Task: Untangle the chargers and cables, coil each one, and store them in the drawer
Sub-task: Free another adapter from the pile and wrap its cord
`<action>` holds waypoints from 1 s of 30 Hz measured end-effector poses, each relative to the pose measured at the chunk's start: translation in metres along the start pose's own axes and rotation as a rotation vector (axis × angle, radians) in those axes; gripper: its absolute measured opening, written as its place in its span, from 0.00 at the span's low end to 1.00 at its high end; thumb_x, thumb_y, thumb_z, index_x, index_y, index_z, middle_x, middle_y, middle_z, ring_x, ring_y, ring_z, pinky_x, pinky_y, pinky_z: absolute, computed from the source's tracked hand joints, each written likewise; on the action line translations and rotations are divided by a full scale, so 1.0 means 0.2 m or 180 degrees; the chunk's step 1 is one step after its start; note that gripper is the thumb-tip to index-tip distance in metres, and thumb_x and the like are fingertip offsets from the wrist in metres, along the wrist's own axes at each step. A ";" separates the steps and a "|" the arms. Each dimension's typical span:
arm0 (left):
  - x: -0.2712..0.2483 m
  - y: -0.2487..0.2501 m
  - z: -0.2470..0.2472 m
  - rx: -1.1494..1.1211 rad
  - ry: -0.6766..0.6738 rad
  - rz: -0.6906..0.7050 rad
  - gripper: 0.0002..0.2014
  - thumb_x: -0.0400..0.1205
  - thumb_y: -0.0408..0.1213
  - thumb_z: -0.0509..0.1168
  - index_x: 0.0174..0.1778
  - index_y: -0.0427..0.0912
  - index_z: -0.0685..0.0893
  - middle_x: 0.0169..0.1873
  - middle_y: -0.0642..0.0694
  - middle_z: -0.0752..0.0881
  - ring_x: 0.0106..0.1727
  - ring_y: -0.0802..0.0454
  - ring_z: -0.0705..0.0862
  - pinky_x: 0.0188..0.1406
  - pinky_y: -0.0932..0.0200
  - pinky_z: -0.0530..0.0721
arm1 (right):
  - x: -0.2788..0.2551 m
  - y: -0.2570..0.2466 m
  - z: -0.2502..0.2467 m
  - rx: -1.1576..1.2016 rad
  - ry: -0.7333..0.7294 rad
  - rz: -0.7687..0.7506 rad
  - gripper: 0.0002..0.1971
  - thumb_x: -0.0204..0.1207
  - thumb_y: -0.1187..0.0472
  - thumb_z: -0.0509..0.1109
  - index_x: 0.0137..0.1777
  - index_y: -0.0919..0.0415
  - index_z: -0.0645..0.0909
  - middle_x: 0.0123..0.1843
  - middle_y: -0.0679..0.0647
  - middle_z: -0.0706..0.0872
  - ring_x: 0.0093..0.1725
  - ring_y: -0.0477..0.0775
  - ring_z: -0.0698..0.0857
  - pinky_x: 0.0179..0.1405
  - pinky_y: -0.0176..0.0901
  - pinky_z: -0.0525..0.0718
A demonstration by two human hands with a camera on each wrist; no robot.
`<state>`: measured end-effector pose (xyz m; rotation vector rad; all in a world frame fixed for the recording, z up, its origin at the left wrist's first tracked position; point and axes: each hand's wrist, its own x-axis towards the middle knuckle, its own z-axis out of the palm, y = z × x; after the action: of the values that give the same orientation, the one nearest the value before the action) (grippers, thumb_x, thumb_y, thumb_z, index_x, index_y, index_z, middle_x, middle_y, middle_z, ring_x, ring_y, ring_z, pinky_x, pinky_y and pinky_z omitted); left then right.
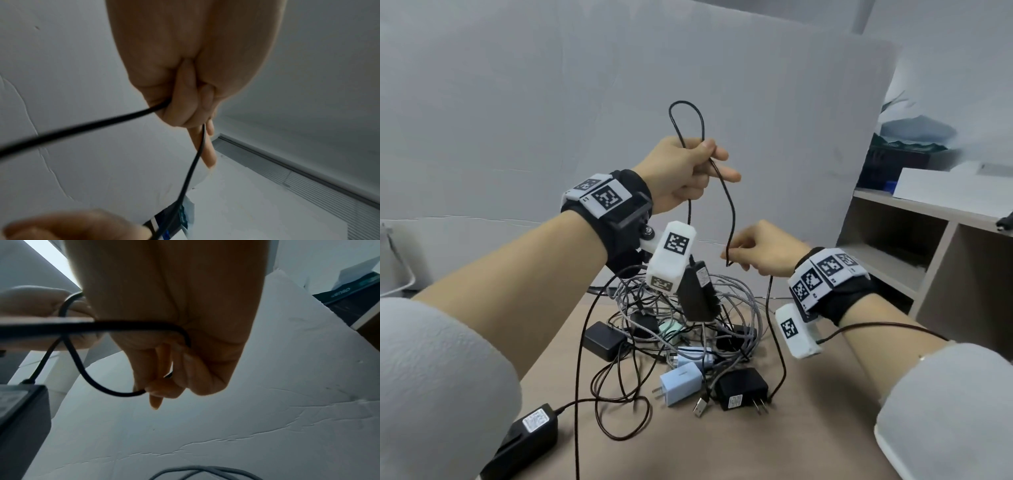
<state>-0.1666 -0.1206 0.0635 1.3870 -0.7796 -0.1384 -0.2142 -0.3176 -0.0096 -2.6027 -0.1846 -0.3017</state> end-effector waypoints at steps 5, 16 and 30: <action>0.03 -0.06 -0.11 0.0174 0.0786 0.0040 0.13 0.94 0.38 0.52 0.48 0.37 0.77 0.38 0.35 0.92 0.18 0.56 0.61 0.14 0.65 0.61 | -0.08 0.17 -0.07 0.0416 -0.0117 0.0162 0.13 0.79 0.45 0.74 0.50 0.54 0.90 0.32 0.51 0.85 0.30 0.51 0.77 0.31 0.44 0.77; 0.11 -0.22 -0.32 0.0087 0.2192 -0.0273 0.14 0.93 0.36 0.48 0.43 0.40 0.72 0.28 0.39 0.90 0.14 0.56 0.60 0.16 0.66 0.59 | -0.15 0.40 -0.12 -0.1134 -0.0230 0.1184 0.13 0.82 0.53 0.73 0.47 0.62 0.92 0.32 0.53 0.83 0.33 0.52 0.81 0.27 0.37 0.74; 0.02 -0.12 0.03 0.0662 0.0356 -0.0754 0.20 0.91 0.47 0.60 0.62 0.30 0.77 0.59 0.30 0.87 0.22 0.56 0.62 0.15 0.67 0.62 | -0.03 0.04 -0.15 0.1357 0.0960 0.0993 0.19 0.80 0.74 0.66 0.70 0.66 0.78 0.54 0.64 0.81 0.49 0.60 0.83 0.45 0.52 0.91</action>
<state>-0.1591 -0.1318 0.0435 1.6686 -0.5462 -0.1659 -0.2236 -0.3395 0.0115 -2.0934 0.2372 -0.4775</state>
